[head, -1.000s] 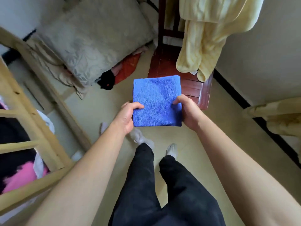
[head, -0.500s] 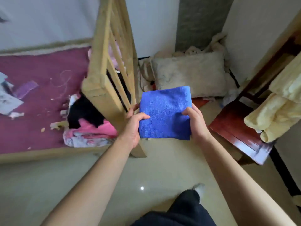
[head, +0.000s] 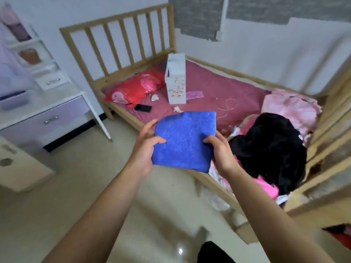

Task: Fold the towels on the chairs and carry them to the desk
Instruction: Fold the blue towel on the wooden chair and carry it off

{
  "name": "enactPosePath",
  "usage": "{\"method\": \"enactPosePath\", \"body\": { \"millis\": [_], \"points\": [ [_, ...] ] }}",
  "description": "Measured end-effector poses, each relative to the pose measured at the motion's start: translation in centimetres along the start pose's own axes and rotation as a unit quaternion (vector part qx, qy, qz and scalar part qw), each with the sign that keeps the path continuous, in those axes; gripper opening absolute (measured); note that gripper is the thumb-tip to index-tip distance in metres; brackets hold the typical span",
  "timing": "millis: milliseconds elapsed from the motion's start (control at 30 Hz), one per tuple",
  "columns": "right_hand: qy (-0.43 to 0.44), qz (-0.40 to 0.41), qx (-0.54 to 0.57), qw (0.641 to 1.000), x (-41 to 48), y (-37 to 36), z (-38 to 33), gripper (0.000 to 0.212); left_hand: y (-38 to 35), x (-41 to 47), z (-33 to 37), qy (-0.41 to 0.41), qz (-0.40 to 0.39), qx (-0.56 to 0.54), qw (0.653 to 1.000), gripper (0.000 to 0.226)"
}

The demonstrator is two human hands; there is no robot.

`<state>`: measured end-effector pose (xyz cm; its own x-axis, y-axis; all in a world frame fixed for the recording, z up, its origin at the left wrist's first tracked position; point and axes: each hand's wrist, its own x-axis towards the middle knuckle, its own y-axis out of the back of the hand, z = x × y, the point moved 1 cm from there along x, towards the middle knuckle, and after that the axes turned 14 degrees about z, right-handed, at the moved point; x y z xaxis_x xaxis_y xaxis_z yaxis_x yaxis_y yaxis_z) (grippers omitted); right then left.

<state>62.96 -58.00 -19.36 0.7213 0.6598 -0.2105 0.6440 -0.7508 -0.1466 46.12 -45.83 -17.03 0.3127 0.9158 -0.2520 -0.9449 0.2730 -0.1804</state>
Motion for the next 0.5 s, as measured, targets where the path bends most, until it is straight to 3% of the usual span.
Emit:
{"method": "enactPosePath", "body": {
  "millis": [267, 400, 500],
  "points": [
    [-0.022, -0.177, -0.050, 0.983, 10.8, -24.3, 2.1, 0.007, 15.9, 11.8, 6.0, -0.004, 0.121, -0.058, 0.991, 0.072],
    [-0.017, -0.275, -0.071, 0.959, 17.2, -37.6, 1.6, 0.026, 22.2, 19.4, 10.4, 0.020, 0.173, -0.115, 0.978, 0.054],
    [0.013, -0.333, -0.103, 0.937, 20.8, -46.3, 0.5, 0.014, 26.4, 24.2, 13.7, -0.009, 0.225, -0.115, 0.967, 0.058]
  ]
}}
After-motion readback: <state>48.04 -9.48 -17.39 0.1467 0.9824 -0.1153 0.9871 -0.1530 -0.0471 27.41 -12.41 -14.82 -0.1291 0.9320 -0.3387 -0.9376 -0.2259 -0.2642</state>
